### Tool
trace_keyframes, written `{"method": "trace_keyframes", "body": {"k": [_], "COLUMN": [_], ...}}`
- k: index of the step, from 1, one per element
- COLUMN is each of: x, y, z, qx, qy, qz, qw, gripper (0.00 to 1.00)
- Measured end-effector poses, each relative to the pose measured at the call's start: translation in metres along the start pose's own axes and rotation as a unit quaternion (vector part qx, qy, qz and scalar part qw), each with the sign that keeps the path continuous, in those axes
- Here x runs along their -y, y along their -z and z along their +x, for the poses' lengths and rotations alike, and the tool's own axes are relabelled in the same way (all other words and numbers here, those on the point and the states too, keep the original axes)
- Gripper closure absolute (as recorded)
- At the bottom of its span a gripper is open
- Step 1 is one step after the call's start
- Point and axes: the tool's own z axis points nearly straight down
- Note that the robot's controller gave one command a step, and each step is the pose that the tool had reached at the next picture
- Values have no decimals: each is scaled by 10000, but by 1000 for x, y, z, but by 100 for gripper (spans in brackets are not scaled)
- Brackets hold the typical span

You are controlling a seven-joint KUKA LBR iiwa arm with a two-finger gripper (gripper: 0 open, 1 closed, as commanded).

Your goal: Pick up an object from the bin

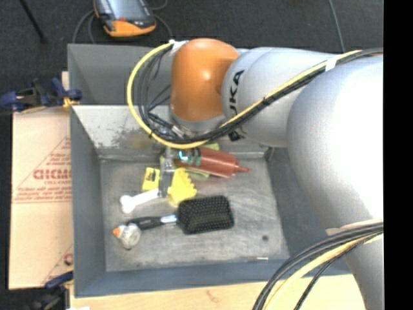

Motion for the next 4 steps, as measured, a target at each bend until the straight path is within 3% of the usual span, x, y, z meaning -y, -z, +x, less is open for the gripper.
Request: {"method": "trace_keyframes", "body": {"k": [1,2,3,4], "x": [0,15,15,35], "y": [5,-62,-62,91], "z": [-2,-1,-1,10], "qx": [41,36,36,54], "qy": [-10,1625,1620,1986], "qz": [-6,2,0,7], "qw": [10000,9867,9868,9801], "gripper": [0,100,100,100]}}
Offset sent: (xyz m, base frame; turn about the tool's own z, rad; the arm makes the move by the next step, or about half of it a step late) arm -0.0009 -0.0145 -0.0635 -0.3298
